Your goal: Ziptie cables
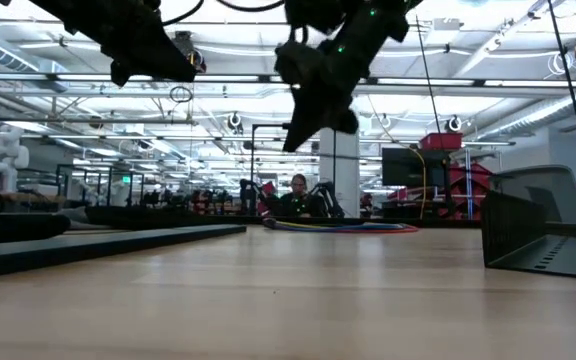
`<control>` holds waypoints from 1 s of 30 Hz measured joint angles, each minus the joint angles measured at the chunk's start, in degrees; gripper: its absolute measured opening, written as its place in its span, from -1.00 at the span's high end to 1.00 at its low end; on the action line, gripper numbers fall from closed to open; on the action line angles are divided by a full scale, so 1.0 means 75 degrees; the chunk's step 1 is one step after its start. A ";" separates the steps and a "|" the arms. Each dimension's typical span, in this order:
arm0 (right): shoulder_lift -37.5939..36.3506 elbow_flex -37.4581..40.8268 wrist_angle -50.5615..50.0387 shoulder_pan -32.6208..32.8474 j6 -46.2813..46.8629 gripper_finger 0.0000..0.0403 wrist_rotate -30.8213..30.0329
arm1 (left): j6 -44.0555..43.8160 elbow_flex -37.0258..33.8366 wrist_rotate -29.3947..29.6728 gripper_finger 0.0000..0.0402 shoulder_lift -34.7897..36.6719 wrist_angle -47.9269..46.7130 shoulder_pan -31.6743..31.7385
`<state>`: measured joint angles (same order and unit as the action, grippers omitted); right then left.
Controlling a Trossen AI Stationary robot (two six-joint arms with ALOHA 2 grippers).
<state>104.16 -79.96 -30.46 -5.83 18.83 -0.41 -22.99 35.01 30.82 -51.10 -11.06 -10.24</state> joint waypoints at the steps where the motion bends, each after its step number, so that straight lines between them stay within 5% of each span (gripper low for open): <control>1: -0.0137 0.0000 -0.0023 -0.0095 0.0000 1.00 -0.0134 | 0.0000 0.0000 0.0027 0.71 -0.0002 -0.0028 0.0000; 9: -0.1399 -0.0003 0.0219 -0.1221 -0.0256 1.00 -0.1110 | 0.0157 -0.0001 0.0304 0.71 -0.0005 0.0109 0.0000; 16: -0.1865 -0.0015 0.1893 -0.1836 0.0184 1.00 -0.1126 | 0.1466 -0.0001 0.0895 0.71 -0.0005 0.1621 0.0106; 23: -0.1915 0.0103 0.4551 -0.1809 0.0890 1.00 -0.1132 | 0.1527 -0.1044 0.0008 0.71 0.0440 0.4089 0.0840; 30: -0.1920 0.1400 0.7776 -0.1917 0.1890 1.00 -0.0979 | 0.1327 -0.2394 -0.0308 0.71 0.1343 0.6135 0.1311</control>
<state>89.76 -69.46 27.86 -20.21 33.01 -7.75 -13.04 17.06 28.51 -41.03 34.95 -0.41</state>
